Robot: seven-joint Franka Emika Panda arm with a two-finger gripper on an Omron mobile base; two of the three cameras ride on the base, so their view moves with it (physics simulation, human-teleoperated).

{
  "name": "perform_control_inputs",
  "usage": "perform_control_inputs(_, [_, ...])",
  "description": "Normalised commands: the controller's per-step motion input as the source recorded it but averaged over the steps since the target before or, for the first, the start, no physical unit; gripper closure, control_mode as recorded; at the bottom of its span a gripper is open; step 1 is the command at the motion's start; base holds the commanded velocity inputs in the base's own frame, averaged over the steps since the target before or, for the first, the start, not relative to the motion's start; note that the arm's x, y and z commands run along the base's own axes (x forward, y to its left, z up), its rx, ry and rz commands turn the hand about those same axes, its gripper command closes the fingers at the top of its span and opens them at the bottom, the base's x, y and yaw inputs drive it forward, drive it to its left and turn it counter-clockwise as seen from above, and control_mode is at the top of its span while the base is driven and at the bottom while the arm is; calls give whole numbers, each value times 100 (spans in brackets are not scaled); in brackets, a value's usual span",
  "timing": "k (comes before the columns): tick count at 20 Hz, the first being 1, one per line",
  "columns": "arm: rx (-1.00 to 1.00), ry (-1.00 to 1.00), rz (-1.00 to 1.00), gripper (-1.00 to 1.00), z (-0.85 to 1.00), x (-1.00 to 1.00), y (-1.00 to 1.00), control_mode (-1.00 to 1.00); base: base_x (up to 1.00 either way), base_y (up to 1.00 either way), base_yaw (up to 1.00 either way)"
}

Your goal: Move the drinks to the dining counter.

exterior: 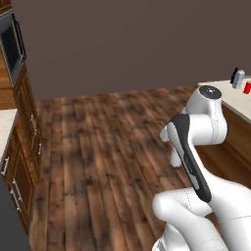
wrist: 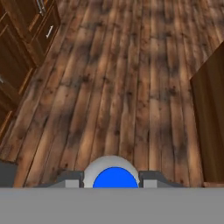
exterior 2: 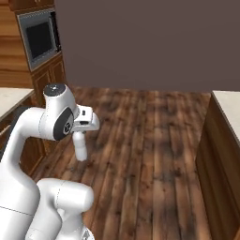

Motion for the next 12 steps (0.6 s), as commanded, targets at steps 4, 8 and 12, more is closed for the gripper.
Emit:
perform_control_inputs(4, [0,0,0,100,0,0,0,100,100,0,-1])
perform_control_inputs(8, [0,0,0,100,0,0,0,100,100,0,-8])
perform_control_inputs(12, [0,0,0,100,0,0,0,100,100,0,-32])
